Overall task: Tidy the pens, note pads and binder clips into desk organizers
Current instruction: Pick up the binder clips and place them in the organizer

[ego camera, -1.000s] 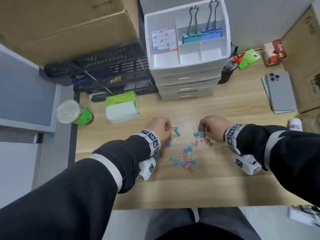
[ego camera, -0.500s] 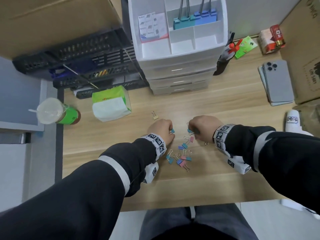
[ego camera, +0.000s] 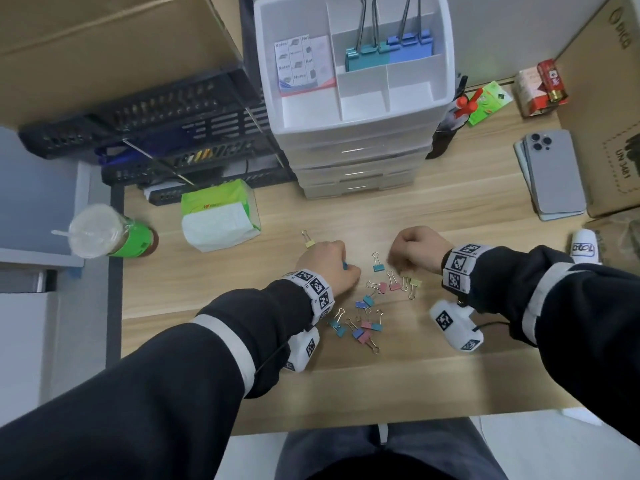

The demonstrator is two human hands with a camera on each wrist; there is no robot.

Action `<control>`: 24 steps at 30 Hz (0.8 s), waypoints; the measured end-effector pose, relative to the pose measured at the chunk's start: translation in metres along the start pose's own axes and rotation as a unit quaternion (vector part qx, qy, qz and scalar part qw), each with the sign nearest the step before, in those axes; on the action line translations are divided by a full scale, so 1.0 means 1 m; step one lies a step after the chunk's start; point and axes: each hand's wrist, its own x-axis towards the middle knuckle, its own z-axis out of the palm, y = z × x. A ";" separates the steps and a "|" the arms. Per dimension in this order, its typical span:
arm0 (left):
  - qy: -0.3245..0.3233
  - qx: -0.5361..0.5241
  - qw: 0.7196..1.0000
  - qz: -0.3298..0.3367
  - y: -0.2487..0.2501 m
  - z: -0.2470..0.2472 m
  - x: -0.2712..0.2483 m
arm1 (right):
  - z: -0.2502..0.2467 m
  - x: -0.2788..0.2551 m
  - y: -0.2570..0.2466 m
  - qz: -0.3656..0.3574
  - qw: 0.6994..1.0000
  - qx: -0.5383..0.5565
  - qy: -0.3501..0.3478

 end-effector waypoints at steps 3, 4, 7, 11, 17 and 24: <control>-0.040 0.005 0.999 -0.018 -0.010 -0.014 0.004 | 0.003 0.005 -0.005 -0.008 0.989 -0.148 -0.001; -0.045 0.008 0.999 -0.022 -0.015 -0.018 0.006 | 0.005 0.005 -0.008 -0.020 0.980 -0.198 -0.014; -0.042 0.000 0.998 -0.036 -0.025 -0.026 0.010 | 0.017 0.002 -0.015 -0.069 0.931 -0.358 -0.007; -0.043 0.014 0.998 -0.031 -0.023 -0.029 0.009 | 0.032 0.004 -0.022 -0.093 0.892 -0.442 0.020; -0.048 0.128 0.991 0.008 -0.013 -0.023 0.016 | 0.036 0.000 -0.024 -0.032 0.947 -0.320 -0.008; -0.051 0.077 0.996 0.008 -0.007 -0.022 0.017 | 0.021 0.000 -0.011 0.002 0.997 -0.039 -0.065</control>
